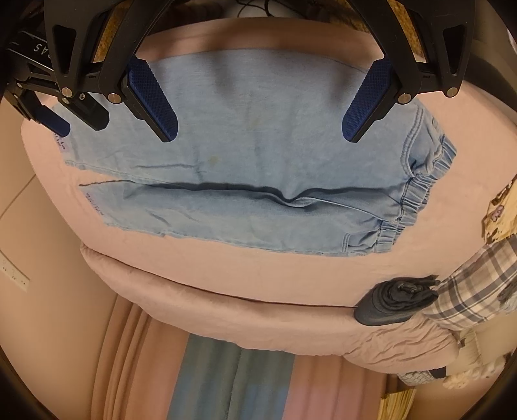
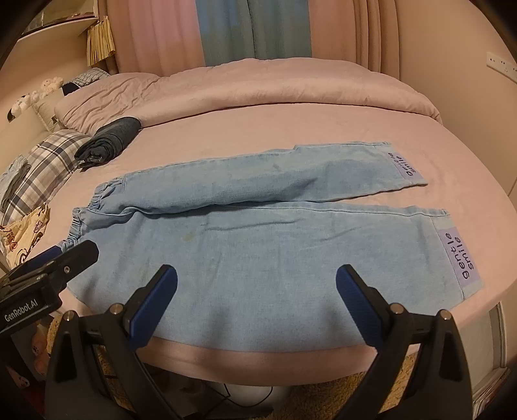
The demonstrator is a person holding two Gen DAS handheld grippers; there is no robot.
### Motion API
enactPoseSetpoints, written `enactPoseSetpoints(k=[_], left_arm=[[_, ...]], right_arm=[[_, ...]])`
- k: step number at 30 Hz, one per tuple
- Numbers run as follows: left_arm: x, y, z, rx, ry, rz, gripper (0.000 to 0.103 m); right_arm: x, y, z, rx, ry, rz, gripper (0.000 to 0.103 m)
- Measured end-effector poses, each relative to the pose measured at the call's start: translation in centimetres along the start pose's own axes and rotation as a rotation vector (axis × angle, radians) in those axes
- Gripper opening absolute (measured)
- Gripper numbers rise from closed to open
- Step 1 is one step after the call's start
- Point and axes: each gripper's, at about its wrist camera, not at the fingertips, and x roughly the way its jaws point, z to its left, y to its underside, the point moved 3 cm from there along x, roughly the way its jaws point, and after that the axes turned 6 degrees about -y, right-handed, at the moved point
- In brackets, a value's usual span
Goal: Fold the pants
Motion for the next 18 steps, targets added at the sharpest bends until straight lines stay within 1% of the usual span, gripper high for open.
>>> enactPoseSetpoints(k=[9, 12, 14, 18], left_arm=[[0.10, 0.04, 0.00, 0.019, -0.020, 0.000, 0.102], [0.07, 0.09, -0.03, 0.019, -0.018, 0.009, 0.102], [0.13, 0.14, -0.14, 0.007, -0.008, 0.034, 0.102], [0.06, 0.17, -0.26, 0.005, -0.004, 0.035, 0.102]], right_arm=[[0.08, 0.16, -0.19, 0.007, 0.000, 0.000, 0.099], [0.09, 0.23, -0.35, 0.014, -0.002, 0.000, 0.099], [0.16, 0.26, -0.38, 0.015, -0.001, 0.002, 0.099], [0.26, 0.37, -0.51, 0.019, -0.002, 0.005, 0.099]])
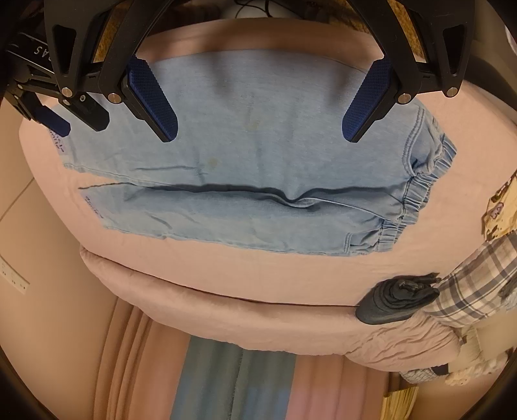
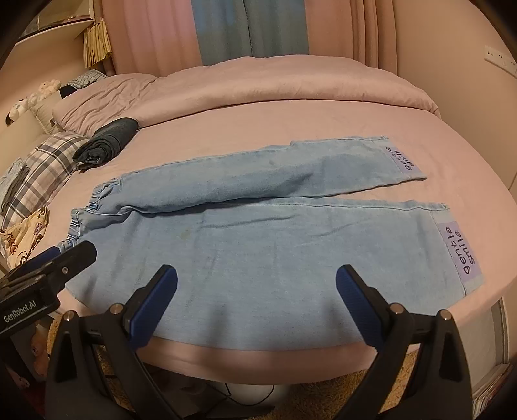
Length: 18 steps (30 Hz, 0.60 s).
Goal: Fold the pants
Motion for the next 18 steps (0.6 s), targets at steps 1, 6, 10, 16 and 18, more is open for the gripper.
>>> enactPoseSetpoints(k=[1, 6, 10, 16, 18], left_arm=[[0.03, 0.03, -0.03, -0.001, 0.004, 0.001, 0.102], [0.27, 0.03, -0.21, 0.000, 0.002, 0.004, 0.102], [0.40, -0.04, -0.32, 0.010, -0.003, -0.016, 0.102], [0.70, 0.06, -0.35, -0.005, 0.007, 0.005, 0.102], [0.78, 0.14, -0.22, -0.017, 0.017, 0.034, 0.102]], right_arm=[[-0.01, -0.01, -0.01, 0.001, 0.002, 0.000, 0.099], [-0.10, 0.04, -0.03, 0.005, 0.003, -0.001, 0.099], [-0.12, 0.03, -0.18, 0.006, 0.009, -0.002, 0.099], [0.13, 0.06, -0.28, 0.010, 0.012, 0.004, 0.099], [0.24, 0.04, -0.31, 0.011, 0.016, 0.008, 0.099]])
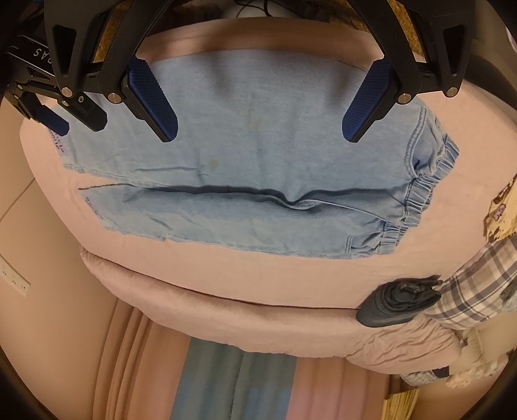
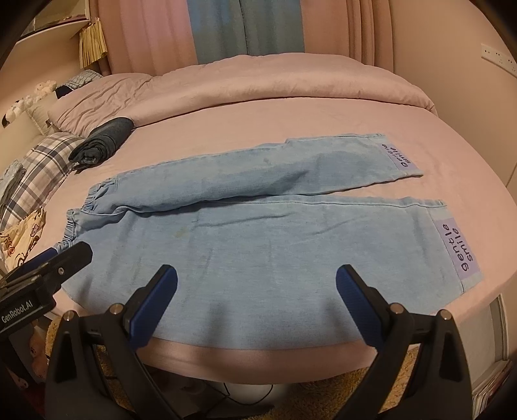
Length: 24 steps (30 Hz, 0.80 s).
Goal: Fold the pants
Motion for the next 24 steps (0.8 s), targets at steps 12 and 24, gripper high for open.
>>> enactPoseSetpoints(k=[12, 24], left_arm=[[1.2, -0.3, 0.4, -0.008, 0.011, 0.028, 0.102], [3.1, -2.5, 1.7, -0.027, -0.012, 0.006, 0.096]], right_arm=[[1.1, -0.1, -0.8, 0.012, 0.019, 0.022, 0.099], [2.9, -3.6, -2.6, 0.033, -0.005, 0.018, 0.097]])
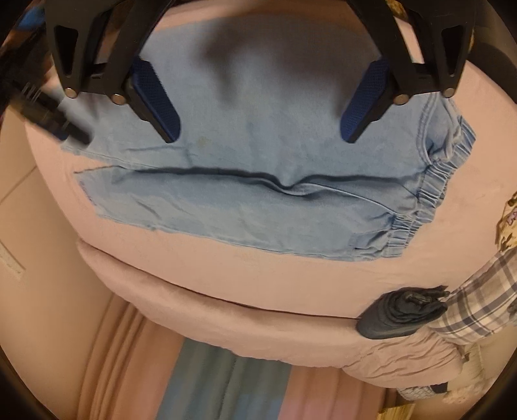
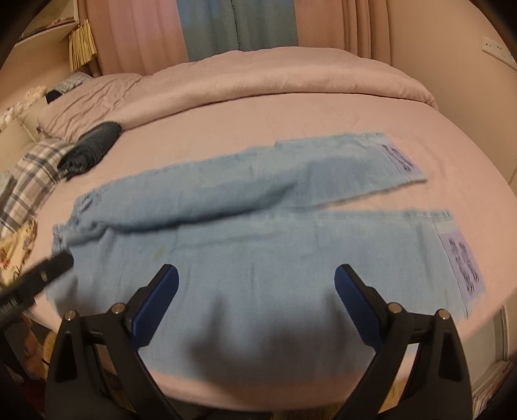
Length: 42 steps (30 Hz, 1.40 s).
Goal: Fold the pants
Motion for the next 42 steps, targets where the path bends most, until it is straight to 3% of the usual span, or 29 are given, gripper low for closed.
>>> enactPoseSetpoints(k=[5, 12, 16, 18, 19, 20, 22, 24, 25, 27, 32, 36, 40, 42], left_arm=[[2.3, 0.3, 1.2, -0.034, -0.028, 0.062, 0.094], [3.1, 0.6, 1.7, -0.049, -0.026, 0.096, 0.094], [3.2, 0.6, 1.9, -0.062, -0.010, 0.097, 0.094], [3.4, 0.5, 2.0, -0.070, 0.005, 0.095, 0.094], [3.6, 0.4, 2.1, -0.080, 0.017, 0.092, 0.094], [3.7, 0.4, 2.2, -0.085, 0.015, 0.094, 0.094], [3.7, 0.3, 2.3, -0.094, 0.017, 0.095, 0.094], [3.6, 0.0, 2.5, -0.113, 0.039, 0.089, 0.094], [3.6, -0.2, 2.6, -0.121, 0.052, 0.084, 0.094], [3.3, -0.7, 2.6, -0.134, 0.075, 0.075, 0.094], [1.8, -2.0, 2.7, -0.164, 0.114, 0.028, 0.094], [1.0, -3.0, 2.9, -0.192, 0.159, 0.018, 0.094], [1.8, -4.1, 2.3, -0.202, 0.190, 0.037, 0.094], [2.6, -4.9, 1.9, -0.224, 0.197, 0.054, 0.094]], right_arm=[[4.6, -7.3, -2.0, 0.085, -0.073, 0.054, 0.097], [16.6, -14.7, -4.6, 0.246, 0.067, 0.234, 0.086], [22.2, -15.0, -6.2, 0.287, 0.186, 0.340, 0.087], [22.9, -15.1, -5.9, 0.232, 0.232, 0.302, 0.082], [22.9, -15.1, -5.5, 0.204, 0.246, 0.281, 0.073], [22.8, -15.0, -5.2, 0.188, 0.256, 0.257, 0.066], [22.1, -15.1, -5.3, 0.181, 0.281, 0.216, 0.033], [21.1, -15.3, -5.5, 0.190, 0.222, 0.182, 0.019], [20.5, -15.3, -5.8, 0.202, 0.185, 0.172, 0.006], [19.1, -15.4, -6.0, 0.236, 0.095, 0.134, 0.005], [10.8, -14.0, -5.1, 0.282, -0.094, -0.095, 0.005], [2.4, -8.6, -3.9, 0.266, -0.260, -0.246, 0.004], [-1.4, -2.8, -3.2, 0.256, -0.315, -0.292, 0.004], [-1.0, -0.6, -3.0, 0.255, -0.331, -0.255, 0.004]])
